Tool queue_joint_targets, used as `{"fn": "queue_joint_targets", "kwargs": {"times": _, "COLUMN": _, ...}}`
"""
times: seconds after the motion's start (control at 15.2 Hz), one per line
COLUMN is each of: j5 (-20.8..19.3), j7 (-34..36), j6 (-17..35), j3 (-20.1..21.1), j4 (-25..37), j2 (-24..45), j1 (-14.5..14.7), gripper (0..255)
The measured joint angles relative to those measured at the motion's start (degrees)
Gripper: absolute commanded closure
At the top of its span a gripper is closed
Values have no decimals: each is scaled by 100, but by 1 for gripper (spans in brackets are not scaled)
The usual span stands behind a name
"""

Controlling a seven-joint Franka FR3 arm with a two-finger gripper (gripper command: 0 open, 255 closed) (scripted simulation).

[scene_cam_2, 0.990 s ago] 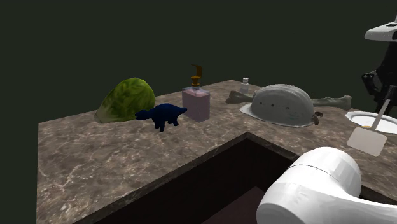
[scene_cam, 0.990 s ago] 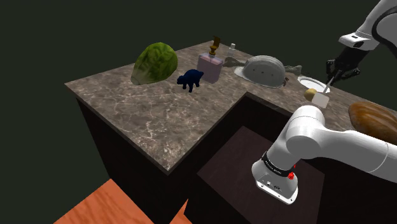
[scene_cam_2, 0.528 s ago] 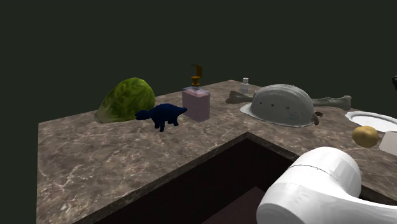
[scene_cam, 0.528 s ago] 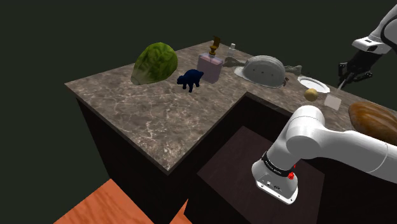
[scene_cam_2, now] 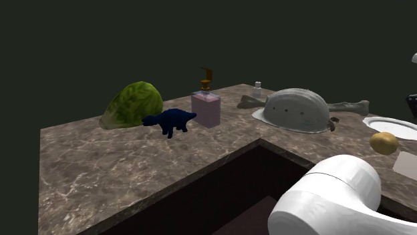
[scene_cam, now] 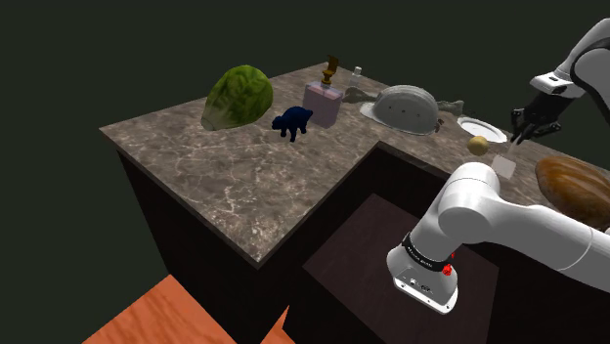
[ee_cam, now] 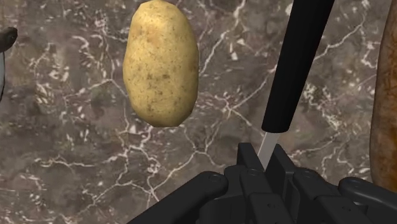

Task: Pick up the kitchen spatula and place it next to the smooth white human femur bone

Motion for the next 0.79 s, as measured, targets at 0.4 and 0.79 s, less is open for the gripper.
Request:
{"fn": "queue_joint_targets", "kwargs": {"times": 0.4, "j5": -244, "j7": 26, "j6": 145, "j3": -258, "j4": -431, "j2": -320, "j1": -178, "gripper": 255}}
{"fn": "queue_joint_targets", "kwargs": {"times": 0.79, "j5": -574, "j7": 13, "j6": 305, "j3": -601, "j4": -802, "j2": -619, "j1": -345, "gripper": 255}}
